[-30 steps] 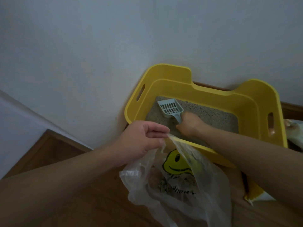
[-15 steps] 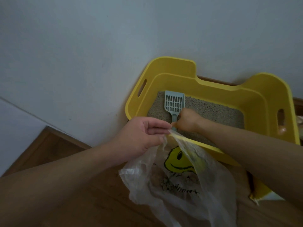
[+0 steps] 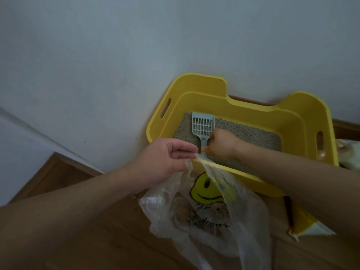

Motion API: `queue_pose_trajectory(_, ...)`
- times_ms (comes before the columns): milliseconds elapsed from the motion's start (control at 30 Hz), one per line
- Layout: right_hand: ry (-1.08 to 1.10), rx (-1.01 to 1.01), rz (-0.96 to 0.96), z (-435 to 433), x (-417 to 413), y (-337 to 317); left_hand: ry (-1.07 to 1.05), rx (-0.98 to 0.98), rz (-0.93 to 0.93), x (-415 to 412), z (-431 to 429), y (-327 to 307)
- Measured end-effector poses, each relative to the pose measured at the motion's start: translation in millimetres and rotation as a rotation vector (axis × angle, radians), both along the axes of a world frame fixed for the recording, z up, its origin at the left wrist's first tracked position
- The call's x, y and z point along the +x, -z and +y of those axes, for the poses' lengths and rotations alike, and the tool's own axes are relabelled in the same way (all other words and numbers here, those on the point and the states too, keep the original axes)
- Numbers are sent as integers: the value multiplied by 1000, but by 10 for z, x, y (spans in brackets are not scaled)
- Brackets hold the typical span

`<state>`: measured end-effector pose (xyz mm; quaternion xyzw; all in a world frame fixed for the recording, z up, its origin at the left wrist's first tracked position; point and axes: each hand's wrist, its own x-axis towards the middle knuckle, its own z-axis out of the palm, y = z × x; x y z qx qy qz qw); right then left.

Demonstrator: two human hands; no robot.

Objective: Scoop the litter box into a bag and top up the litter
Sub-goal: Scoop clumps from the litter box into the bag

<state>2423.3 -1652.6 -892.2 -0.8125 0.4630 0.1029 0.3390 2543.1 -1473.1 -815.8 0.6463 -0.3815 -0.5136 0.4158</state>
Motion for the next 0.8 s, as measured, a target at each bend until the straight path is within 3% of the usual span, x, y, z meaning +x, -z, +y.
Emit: queue_pose_trajectory(800, -75, -92, -176, 575, -713, -975, 115, 38, -131, -197, 246, -182)
